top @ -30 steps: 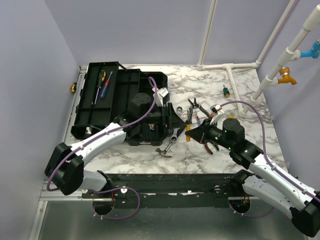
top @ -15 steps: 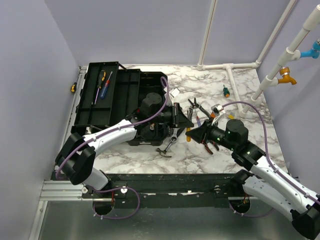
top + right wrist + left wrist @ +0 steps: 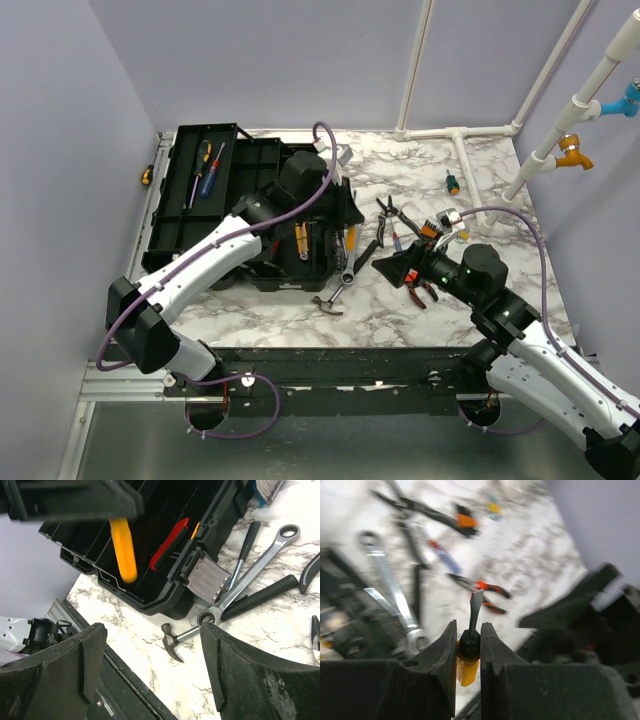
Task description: Pack the tool kit
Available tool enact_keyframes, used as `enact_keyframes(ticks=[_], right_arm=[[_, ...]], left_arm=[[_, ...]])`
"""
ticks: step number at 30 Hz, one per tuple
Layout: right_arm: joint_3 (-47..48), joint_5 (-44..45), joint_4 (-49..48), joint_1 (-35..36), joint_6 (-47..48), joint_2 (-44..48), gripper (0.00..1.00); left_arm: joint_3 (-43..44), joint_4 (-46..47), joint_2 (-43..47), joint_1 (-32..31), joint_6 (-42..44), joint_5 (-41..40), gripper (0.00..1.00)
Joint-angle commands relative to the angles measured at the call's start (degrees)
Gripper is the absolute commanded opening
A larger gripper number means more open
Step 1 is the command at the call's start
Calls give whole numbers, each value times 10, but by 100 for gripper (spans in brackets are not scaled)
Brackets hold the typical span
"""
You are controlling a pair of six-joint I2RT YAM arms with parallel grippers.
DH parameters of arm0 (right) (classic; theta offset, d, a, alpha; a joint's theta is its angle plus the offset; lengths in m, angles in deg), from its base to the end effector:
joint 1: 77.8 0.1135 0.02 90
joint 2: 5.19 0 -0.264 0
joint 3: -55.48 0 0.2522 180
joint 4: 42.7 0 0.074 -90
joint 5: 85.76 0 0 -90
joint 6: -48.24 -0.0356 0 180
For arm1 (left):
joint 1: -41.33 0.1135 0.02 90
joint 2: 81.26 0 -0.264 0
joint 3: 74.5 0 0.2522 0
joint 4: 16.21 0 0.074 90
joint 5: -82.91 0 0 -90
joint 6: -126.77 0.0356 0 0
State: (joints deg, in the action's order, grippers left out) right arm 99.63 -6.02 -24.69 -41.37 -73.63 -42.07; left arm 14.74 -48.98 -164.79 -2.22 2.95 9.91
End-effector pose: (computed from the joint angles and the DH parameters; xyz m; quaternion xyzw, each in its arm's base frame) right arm 0.1299 0.1038 0.2835 -0.0875 0.7642 0.4136 0.4871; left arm 0.2374 -0.2400 0.3518 0.1484 0.8340 -0.4211 0.3242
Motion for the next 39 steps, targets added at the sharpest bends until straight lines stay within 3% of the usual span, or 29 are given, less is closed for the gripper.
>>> enact_keyframes(ticks=[1,6,13,25,26,28,30,32,35,39], right_arm=[[-8,45,23,1,8,28,82],[-20,51,23,1,0,37,81],[-20,47,19,1,-5,27,81],[-24,58,29,1,-8,24,81],[-26,61,29,1,-11,24,81],[-25,95,43,1,-21,17,81],[-17,179,88,1,-44,-1,90],[-1,254,139,1,-60,-36,90],[34,324,192,1,-75,-110,90],[71,349,231,1,-83,-198,90]], left_arm=[[106,-272,4,32,119,-264,0],[156,-362,-29,71,133,-432,0],[186,-408,-104,105,153,-592,0],[188,-405,-163,168,177,-585,0],[193,-411,-169,169,174,-580,2],[210,-433,-181,170,161,-570,26],[219,-444,-182,169,149,-553,49],[210,-431,-162,166,150,-521,60],[193,-401,-127,155,159,-484,70],[196,-404,-98,136,150,-474,76]])
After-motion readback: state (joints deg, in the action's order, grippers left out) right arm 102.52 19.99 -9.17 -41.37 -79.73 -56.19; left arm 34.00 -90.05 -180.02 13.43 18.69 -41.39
